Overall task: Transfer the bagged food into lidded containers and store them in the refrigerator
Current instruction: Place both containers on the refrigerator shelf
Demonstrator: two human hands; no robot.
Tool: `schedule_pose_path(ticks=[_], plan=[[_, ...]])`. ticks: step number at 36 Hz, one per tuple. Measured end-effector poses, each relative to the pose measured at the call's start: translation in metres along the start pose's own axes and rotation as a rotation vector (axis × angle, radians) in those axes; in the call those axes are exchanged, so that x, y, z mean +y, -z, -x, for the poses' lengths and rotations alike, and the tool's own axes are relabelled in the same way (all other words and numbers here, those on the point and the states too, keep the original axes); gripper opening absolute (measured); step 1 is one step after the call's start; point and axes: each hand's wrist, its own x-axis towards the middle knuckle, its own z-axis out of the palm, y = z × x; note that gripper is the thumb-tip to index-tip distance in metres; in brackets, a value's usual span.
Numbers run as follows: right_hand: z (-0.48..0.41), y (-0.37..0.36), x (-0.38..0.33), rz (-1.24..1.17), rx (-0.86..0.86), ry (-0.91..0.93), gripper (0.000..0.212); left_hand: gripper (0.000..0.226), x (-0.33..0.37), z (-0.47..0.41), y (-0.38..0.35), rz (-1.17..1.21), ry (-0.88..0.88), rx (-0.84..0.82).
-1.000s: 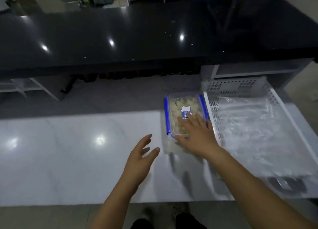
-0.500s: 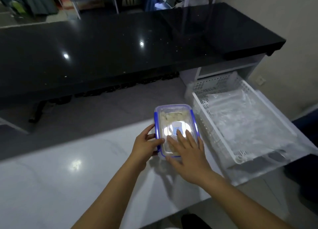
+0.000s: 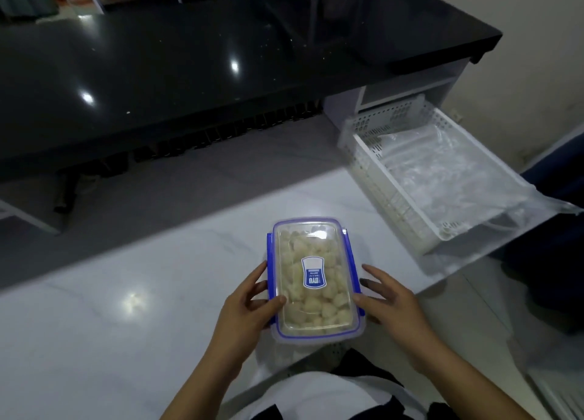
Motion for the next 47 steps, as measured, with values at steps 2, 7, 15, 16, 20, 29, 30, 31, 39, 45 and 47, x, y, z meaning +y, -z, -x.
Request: schedule_pose_path(ticks=[2, 7, 15, 16, 20, 29, 30, 31, 39, 45, 47], plan=[[0.008, -0.002, 0.011, -0.073, -0.002, 0.040, 0.051, 0.065, -0.007, 0.008, -0.002, -0.015, -0.028, -0.022], [0.020, -0.017, 0.023, -0.177, -0.035, 0.051, 0.056, 0.079, -0.021, 0.021, -0.006, 0.020, -0.080, -0.090], [0.036, -0.017, 0.027, -0.335, 0.025, 0.037, 0.060, 0.073, -0.028, 0.026, -0.016, 0.046, -0.167, -0.108], [0.040, -0.013, 0.028, -0.351, 0.032, 0.044, 0.059, 0.073, -0.028, 0.026, -0.019, 0.041, -0.179, -0.122], [0.064, 0.002, 0.030, -0.412, 0.093, 0.100, 0.058, 0.072, -0.022, 0.030, -0.036, 0.049, -0.200, -0.191], [0.139, 0.069, 0.041, -0.455, 0.364, 0.257, 0.060, 0.072, 0.000, 0.056, -0.115, 0.015, -0.254, -0.436], [0.149, 0.079, 0.044, -0.464, 0.397, 0.266, 0.060, 0.072, 0.002, 0.061, -0.126, 0.015, -0.259, -0.469], [0.158, 0.089, 0.047, -0.469, 0.425, 0.276, 0.060, 0.072, 0.004, 0.067, -0.138, 0.015, -0.267, -0.505], [0.236, 0.186, 0.093, -0.543, 0.623, 0.354, 0.063, 0.076, 0.004, 0.123, -0.257, -0.050, -0.327, -0.773], [0.296, 0.254, 0.139, -0.575, 0.759, 0.359, 0.064, 0.077, -0.011, 0.172, -0.344, -0.122, -0.286, -0.904], [0.315, 0.279, 0.158, -0.595, 0.810, 0.352, 0.067, 0.076, -0.019, 0.189, -0.376, -0.153, -0.281, -0.961]])
